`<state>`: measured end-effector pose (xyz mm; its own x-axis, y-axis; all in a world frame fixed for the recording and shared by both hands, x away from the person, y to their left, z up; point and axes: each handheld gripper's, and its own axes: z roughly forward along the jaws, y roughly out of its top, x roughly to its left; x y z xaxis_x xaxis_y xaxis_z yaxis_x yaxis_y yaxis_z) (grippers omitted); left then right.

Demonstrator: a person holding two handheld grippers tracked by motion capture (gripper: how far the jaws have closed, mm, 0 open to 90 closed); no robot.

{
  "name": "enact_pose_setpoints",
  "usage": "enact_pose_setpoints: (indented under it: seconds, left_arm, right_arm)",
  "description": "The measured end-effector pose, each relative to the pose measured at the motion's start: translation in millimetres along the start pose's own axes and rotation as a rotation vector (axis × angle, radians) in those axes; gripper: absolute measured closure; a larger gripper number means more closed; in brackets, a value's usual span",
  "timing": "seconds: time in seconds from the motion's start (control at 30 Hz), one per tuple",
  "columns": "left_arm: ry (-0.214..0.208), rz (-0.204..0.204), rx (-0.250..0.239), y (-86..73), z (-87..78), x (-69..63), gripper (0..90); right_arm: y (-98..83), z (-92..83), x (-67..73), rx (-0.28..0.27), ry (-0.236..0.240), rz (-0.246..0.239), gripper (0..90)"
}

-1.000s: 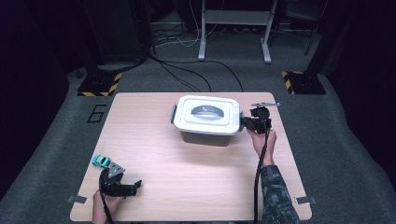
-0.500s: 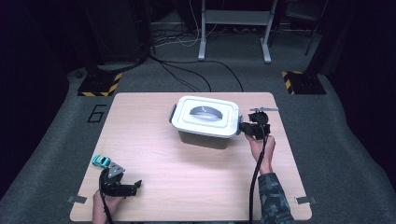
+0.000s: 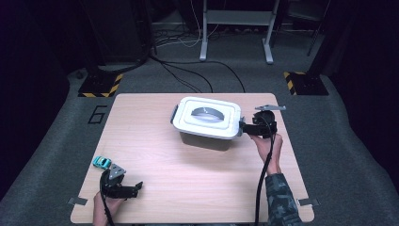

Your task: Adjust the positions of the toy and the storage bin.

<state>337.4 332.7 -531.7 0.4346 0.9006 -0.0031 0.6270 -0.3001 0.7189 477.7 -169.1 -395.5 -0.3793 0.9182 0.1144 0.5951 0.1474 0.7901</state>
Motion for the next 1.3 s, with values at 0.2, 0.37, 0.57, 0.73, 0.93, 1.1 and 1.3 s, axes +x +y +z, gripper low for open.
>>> enact_pose_setpoints:
  seconds: [0.2,0.37,0.57,0.73,0.93,1.1,1.3]
  left_arm:
    - [0.001,0.0,0.002,0.1,-0.2,0.0,0.0]
    - [0.001,0.0,0.001,0.1,-0.1,-0.1,0.0]
    - [0.001,-0.001,0.001,0.1,-0.1,-0.1,0.1]
    - [0.001,-0.001,0.001,0.1,-0.1,-0.1,0.0]
    - [0.001,0.0,0.001,0.0,-0.1,-0.1,0.1]
    - [0.001,0.001,0.002,0.0,-0.2,0.0,0.1]
    - [0.0,0.002,0.001,0.0,-0.1,0.0,0.1]
  right_arm:
    - [13.9,3.1,17.5,0.03,0.054,-0.095,16.0]
    - [24.0,15.0,38.6,0.056,0.088,-0.178,5.6]
    - [35.8,30.6,57.9,0.083,0.105,-0.28,15.0]
    - [45.6,40.7,68.7,0.086,0.102,-0.335,27.8]
    - [52.1,53.7,74.3,0.099,0.1,-0.349,39.9]
    - [51.4,60.5,69.9,0.123,0.095,-0.358,54.7]
    - [48.0,59.1,69.6,0.122,0.099,-0.351,56.6]
